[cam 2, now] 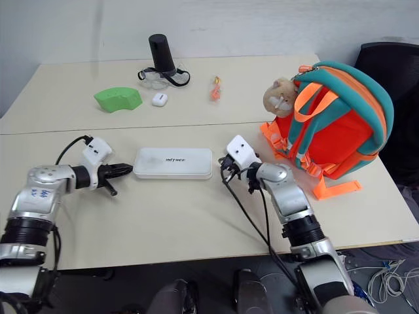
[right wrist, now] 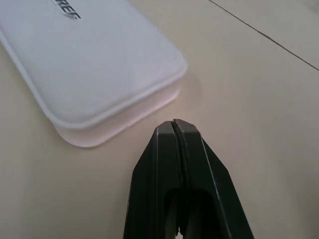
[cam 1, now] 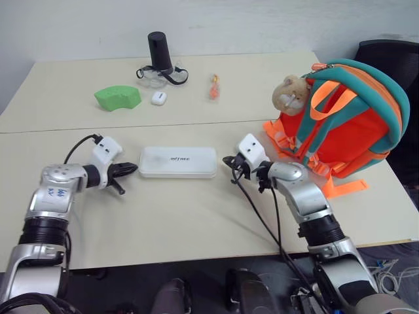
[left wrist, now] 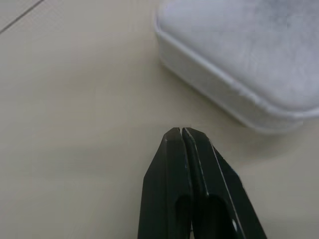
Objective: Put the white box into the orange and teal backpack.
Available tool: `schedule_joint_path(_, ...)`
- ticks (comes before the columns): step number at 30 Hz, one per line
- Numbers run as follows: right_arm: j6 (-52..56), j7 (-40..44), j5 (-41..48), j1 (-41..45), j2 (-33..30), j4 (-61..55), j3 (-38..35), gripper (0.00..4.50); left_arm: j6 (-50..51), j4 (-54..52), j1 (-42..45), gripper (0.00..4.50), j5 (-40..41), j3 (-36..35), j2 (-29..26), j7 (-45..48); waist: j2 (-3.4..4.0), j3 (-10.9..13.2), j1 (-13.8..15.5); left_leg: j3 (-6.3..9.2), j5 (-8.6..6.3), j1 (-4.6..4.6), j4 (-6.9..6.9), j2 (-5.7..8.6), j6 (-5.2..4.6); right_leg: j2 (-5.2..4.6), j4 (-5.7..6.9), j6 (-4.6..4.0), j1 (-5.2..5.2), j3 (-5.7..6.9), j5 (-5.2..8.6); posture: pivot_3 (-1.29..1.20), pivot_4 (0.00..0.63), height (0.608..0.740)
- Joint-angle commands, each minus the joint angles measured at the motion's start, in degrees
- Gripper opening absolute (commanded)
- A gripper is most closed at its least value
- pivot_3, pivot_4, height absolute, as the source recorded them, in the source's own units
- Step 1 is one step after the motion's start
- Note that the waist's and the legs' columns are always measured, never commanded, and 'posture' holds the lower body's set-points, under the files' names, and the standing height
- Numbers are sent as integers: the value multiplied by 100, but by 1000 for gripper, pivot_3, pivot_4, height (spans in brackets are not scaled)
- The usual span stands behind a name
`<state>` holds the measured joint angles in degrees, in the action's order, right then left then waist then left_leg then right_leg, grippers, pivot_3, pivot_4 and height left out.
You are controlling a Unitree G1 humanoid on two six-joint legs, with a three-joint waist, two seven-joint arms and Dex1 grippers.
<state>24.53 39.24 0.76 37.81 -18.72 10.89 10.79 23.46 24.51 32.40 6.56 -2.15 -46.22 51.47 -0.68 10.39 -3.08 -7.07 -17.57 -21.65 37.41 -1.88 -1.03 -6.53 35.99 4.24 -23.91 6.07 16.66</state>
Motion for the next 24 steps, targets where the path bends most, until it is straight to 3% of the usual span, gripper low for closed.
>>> schedule_joint_path(1,-346,1,-12,215,13,240,-31,0,639,288,449,945,294,-91,-136,469,0,0,5,0,1,0,0,0,0,0,2,0,0,1,0,0,150,740)
schedule_joint_path(7,-649,-21,-112,377,97,639,65,0,2661,1269,1528,2837,964,-196,-15,1083,-2,1,18,2,4,-14,16,5,-5,7,2,2,-3,8,0,0,150,740)
schedule_joint_path(12,-749,55,-185,365,137,652,175,0,3156,2348,2285,4457,947,-170,94,1046,-4,1,-10,-8,5,-77,53,7,-10,23,30,9,-64,12,-3,0,150,740)
schedule_joint_path(24,-786,111,-230,228,175,430,371,0,3516,2794,2818,4457,825,446,892,1492,-6,2,40,-8,7,-75,70,9,-11,23,53,10,-65,5,-3,0,150,740)
